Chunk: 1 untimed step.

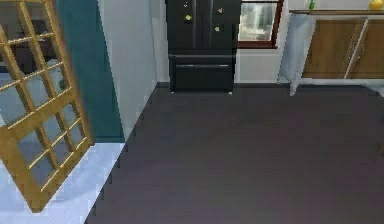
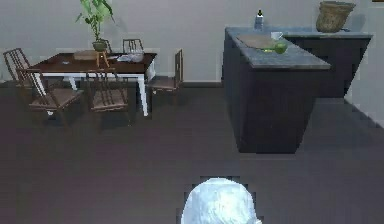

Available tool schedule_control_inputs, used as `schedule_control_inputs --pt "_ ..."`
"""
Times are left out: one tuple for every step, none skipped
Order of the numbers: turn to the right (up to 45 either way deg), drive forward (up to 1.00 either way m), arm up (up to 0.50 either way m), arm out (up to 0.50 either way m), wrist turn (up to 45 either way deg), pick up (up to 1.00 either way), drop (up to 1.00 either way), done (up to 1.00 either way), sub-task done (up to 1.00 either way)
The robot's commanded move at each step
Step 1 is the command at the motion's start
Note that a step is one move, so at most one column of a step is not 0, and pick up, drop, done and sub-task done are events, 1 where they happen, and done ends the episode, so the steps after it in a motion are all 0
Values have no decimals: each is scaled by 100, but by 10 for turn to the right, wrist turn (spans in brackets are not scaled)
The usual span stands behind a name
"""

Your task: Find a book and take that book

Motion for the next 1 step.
schedule_control_inputs --pt "420 0 0 0 0 0 0 0 0"
